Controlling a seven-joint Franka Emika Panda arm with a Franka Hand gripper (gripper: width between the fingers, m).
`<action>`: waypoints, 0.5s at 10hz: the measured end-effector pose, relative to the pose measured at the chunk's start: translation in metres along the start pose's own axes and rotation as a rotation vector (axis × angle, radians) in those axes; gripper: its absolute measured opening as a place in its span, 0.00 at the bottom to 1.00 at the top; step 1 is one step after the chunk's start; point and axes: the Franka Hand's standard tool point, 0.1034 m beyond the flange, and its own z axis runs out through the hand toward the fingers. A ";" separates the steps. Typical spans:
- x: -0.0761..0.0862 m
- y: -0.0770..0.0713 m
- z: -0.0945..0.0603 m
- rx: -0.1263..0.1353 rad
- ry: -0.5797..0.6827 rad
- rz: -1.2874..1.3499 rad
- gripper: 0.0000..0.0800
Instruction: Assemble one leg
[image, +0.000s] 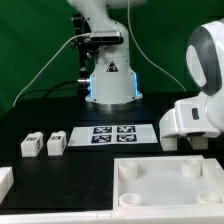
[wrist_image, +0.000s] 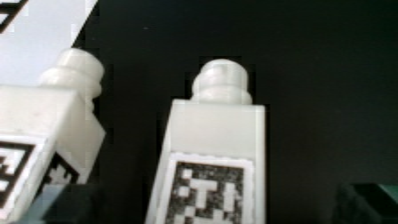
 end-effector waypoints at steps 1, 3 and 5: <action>0.000 0.000 0.000 0.000 0.000 0.000 0.68; 0.000 0.000 0.000 0.000 0.000 0.000 0.36; 0.000 0.000 0.000 0.000 0.000 0.000 0.36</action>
Offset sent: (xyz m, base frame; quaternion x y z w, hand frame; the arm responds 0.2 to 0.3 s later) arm 0.0000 0.0000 0.0000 0.0000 0.0000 0.0000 1.0000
